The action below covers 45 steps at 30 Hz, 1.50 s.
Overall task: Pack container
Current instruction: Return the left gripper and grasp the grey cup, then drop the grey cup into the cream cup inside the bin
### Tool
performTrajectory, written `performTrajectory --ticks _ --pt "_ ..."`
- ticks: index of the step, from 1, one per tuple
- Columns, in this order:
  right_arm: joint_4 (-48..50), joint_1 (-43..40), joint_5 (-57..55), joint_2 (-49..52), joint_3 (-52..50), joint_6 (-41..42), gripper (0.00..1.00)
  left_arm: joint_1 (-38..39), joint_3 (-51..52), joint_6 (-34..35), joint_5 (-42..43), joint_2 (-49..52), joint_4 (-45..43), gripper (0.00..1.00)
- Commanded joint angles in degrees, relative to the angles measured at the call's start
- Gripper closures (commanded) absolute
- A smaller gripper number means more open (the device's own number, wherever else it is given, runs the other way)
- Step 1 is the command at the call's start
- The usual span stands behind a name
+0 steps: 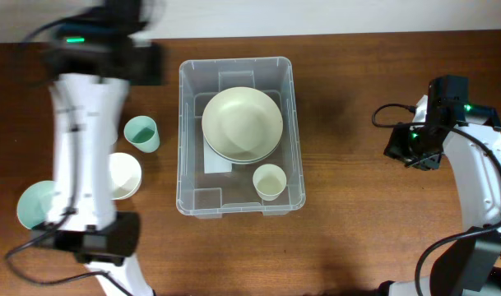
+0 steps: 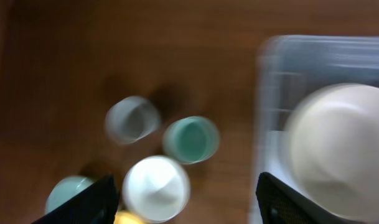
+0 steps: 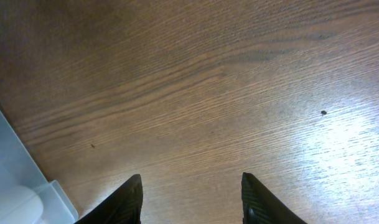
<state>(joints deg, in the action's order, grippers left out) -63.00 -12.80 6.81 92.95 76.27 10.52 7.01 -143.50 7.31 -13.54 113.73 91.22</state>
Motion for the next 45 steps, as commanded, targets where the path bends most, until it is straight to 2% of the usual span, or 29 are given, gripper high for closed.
performTrajectory --ticks 1,4,8,13,22,24,27,30,33,40,45 --pt "-0.17 0.37 0.11 -0.37 -0.13 -0.24 0.53 -14.29 2.67 2.49 6.99 2.78 2.19 0.25" --pt "-0.20 0.37 0.11 -0.37 -0.13 -0.24 0.53 -22.16 7.10 2.49 12.26 4.15 -0.22 0.24" --pt "-0.20 0.37 0.11 -0.37 -0.13 -0.24 0.53 -27.43 16.06 2.47 14.25 5.88 -5.84 0.24" --pt "-0.20 0.37 0.11 -0.37 -0.13 -0.24 0.53 -28.74 26.62 2.05 14.27 10.43 -13.44 0.24" --pt "-0.22 0.37 0.11 -0.37 -0.13 -0.68 0.53 -28.50 28.65 2.08 14.21 16.57 -20.46 0.25" --pt "-0.22 0.37 0.09 -0.37 -0.13 -0.68 0.53 -28.48 28.83 2.08 14.23 17.33 -21.62 0.37" --pt "-0.22 0.37 0.09 -0.37 -0.13 -0.68 0.53 -28.44 28.89 2.08 14.23 17.84 -22.36 0.67" --pt "-0.22 0.35 0.09 -0.37 -0.13 -0.68 0.53 -28.44 28.94 2.10 14.25 17.84 -22.64 0.80" --pt "-0.22 0.37 0.11 -0.37 -0.13 -0.68 0.53 -28.44 28.94 2.12 14.27 17.84 -22.62 0.99" --pt "-0.22 0.37 0.11 -0.37 -0.13 -0.68 0.53 -28.24 25.14 2.12 14.29 13.46 -18.97 0.99" --pt "-0.20 0.35 0.11 -0.37 -0.13 -0.68 0.53 -24.24 20.35 2.08 18.99 -0.13 -14.67 1.00"
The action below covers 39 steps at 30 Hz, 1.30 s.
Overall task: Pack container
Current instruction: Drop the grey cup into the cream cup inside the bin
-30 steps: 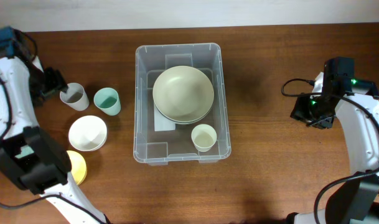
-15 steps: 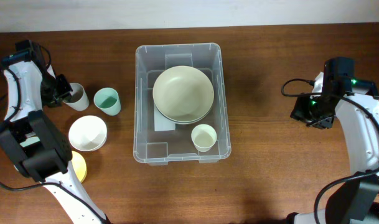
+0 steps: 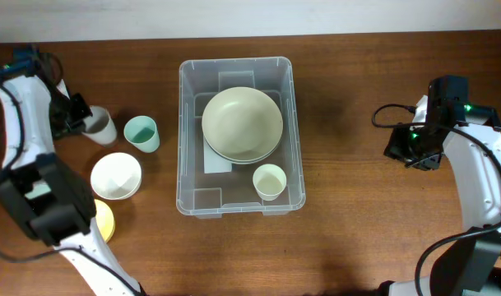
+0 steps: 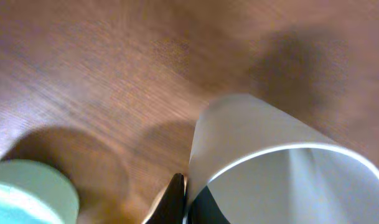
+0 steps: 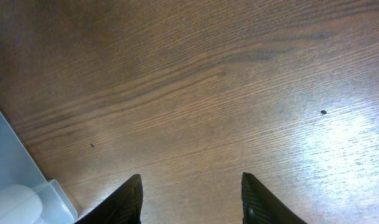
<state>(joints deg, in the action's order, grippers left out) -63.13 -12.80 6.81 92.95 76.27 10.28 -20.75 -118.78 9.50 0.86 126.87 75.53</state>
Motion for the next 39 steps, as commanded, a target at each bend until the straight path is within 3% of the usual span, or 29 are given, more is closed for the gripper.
performTrajectory --ticks 1,7,14,19,25,39 --pt "-0.07 0.37 0.11 -0.37 -0.13 -0.42 0.53 5.33 -4.37 -0.13 5.22 -16.39 1.33 1.00" --pt "-0.07 0.35 0.11 -0.37 -0.13 -0.42 0.53 21.44 -4.37 -0.13 5.20 -26.40 4.70 0.99" --pt "-0.13 0.35 0.33 -0.37 -0.13 -0.39 0.53 44.00 -1.75 -0.11 5.16 -24.87 6.71 0.99" --pt "-0.33 0.35 0.33 -0.37 -0.13 -0.39 0.53 52.94 1.66 0.17 5.20 -21.00 6.84 0.99" --pt "-0.44 0.35 0.31 -0.37 -0.13 -0.42 0.53 56.63 5.53 0.35 5.20 -17.25 7.52 0.99" --pt "-0.50 0.35 0.31 -0.37 -0.13 -0.42 0.53 56.76 13.07 1.62 5.40 -16.72 4.42 0.99"
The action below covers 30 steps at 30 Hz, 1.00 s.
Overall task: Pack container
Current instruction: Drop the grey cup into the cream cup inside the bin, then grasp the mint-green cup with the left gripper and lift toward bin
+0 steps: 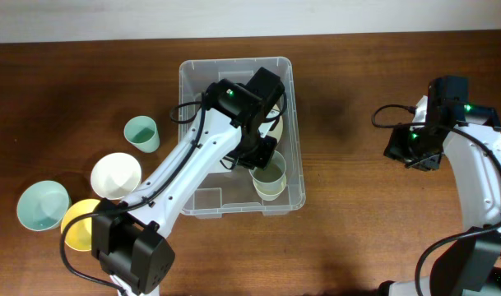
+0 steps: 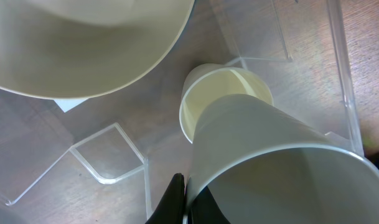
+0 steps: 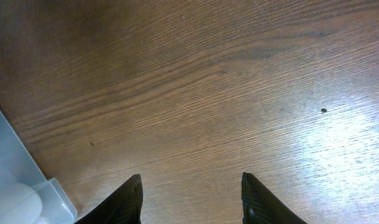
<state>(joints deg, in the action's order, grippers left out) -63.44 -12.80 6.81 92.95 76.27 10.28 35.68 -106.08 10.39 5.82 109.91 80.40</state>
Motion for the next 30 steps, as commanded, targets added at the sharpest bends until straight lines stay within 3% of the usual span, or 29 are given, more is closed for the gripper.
performTrajectory --ticks 1,2,3,4,6,8,13,18,25,30 --pt "-0.20 0.35 0.31 -0.37 -0.13 -0.42 0.53 0.33 0.37 0.72 0.44 0.24 -0.48 0.98" --pt "-0.20 0.35 0.31 -0.37 -0.13 -0.42 0.53 0.33 0.37 0.72 0.44 0.24 -0.48 0.78" --pt "-0.20 0.35 0.31 -0.37 -0.13 -0.42 0.53 0.33 0.37 0.72 0.44 0.24 -0.46 0.39" --pt "-0.17 0.35 0.31 -0.37 -0.13 -0.42 0.53 0.33 0.37 0.70 0.42 0.24 -0.46 0.23" --pt "-0.17 0.35 0.31 -0.37 -0.13 -0.42 0.53 -0.04 0.22 0.74 -0.76 0.17 -0.44 0.06" --pt "-0.20 0.35 0.31 -0.37 -0.13 -0.44 0.53 -1.05 -0.57 1.90 -4.22 -0.70 0.22 0.01" --pt "-0.15 0.35 0.31 -0.37 -0.13 -0.42 0.53 -10.27 -3.63 5.92 -15.17 -11.80 0.00 0.00" --pt "0.02 0.35 0.31 -0.37 -0.13 -0.42 0.53 -29.00 -3.63 5.84 -15.10 -18.32 -1.62 0.01" --pt "-0.22 0.37 0.31 -0.37 -0.13 -0.42 0.53 -45.16 -1.70 -0.26 -6.97 -6.69 -5.38 0.01" --pt "-0.20 0.37 0.31 -0.37 -0.13 -0.42 0.53 -46.34 -1.70 -1.60 -6.21 4.79 -5.92 0.01"
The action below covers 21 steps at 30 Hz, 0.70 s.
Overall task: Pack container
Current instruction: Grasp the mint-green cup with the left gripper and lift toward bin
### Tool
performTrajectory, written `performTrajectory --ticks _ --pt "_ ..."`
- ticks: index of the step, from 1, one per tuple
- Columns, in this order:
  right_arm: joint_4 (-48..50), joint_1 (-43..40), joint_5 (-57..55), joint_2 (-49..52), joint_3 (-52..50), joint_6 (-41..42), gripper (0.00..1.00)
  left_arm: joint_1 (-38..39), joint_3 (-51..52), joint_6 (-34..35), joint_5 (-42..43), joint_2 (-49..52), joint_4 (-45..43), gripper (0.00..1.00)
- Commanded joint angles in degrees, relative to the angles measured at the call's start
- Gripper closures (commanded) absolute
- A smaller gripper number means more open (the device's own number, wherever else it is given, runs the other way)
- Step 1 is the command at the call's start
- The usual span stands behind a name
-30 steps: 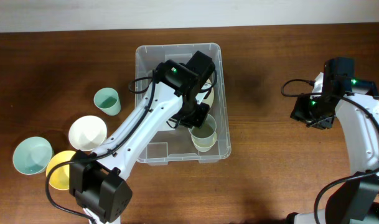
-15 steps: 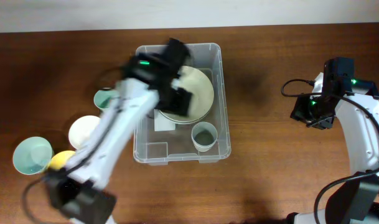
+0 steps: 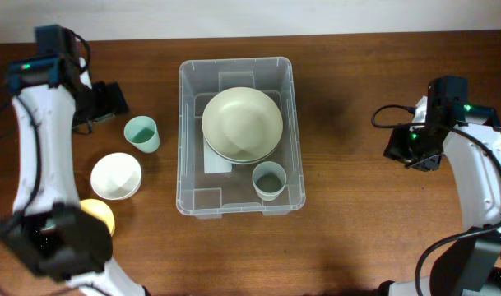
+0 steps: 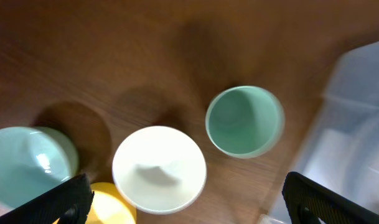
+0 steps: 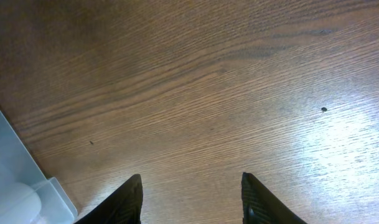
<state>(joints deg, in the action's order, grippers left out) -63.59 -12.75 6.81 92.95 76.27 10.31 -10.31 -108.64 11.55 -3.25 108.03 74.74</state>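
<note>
The clear plastic container (image 3: 184,123) stands mid-table and holds a large cream bowl (image 3: 242,123). In its near right corner a grey cup (image 3: 269,179) sits nested in a cream cup. My left gripper (image 3: 109,100) hangs wide open and empty over the table's left side. Below the left gripper (image 4: 186,210) lie a teal cup (image 4: 244,120), a white bowl (image 4: 159,168), a pale teal bowl (image 4: 24,158) and a yellow bowl (image 4: 111,208). My right gripper (image 5: 192,202) is open over bare wood to the right of the container.
In the overhead view the teal cup (image 3: 141,133) and the white bowl (image 3: 116,175) sit left of the container. The yellow bowl (image 3: 95,215) shows partly beside my left arm, which hides the pale teal bowl. A container corner (image 5: 15,186) shows at the right wrist view's left edge.
My left gripper held the grey cup over the cream cup in the container. Now that cup sits nested in the cream cup, and the gripper is open over the left-hand dishes.
My left gripper was open above the cups and bowls left of the container. Then it was shut on the grey cup at the far left. Then it held that cup inside the container, and now the cup rests there. The right arm stayed still throughout.
</note>
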Motion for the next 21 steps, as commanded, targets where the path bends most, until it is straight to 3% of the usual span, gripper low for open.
performTrajectory --ticks 1,8,9,14,19,21 --pt "-0.04 0.33 0.31 -0.37 -0.13 -0.44 0.53 -0.28 0.85 -3.98 3.58 9.40 -1.14 0.01" --pt "-0.04 0.31 0.28 -0.37 -0.13 -0.46 0.53 -0.20 0.85 -4.81 3.76 20.46 -4.94 0.04" --pt "-0.07 0.31 0.28 -0.37 -0.13 -0.46 0.53 -0.20 0.85 -4.79 3.76 20.79 -4.90 0.16" --pt "-0.02 0.31 0.26 -0.37 -0.13 -0.46 0.53 -0.20 -1.22 -4.76 3.76 20.04 -3.54 0.98" --pt "-0.02 0.31 0.26 -0.37 -0.13 -0.46 0.53 1.05 -8.17 -4.76 5.75 12.57 1.70 0.99" --pt "-0.02 0.31 0.26 -0.37 -0.13 -0.46 0.53 3.78 -9.99 -4.76 10.73 6.32 3.54 0.99"
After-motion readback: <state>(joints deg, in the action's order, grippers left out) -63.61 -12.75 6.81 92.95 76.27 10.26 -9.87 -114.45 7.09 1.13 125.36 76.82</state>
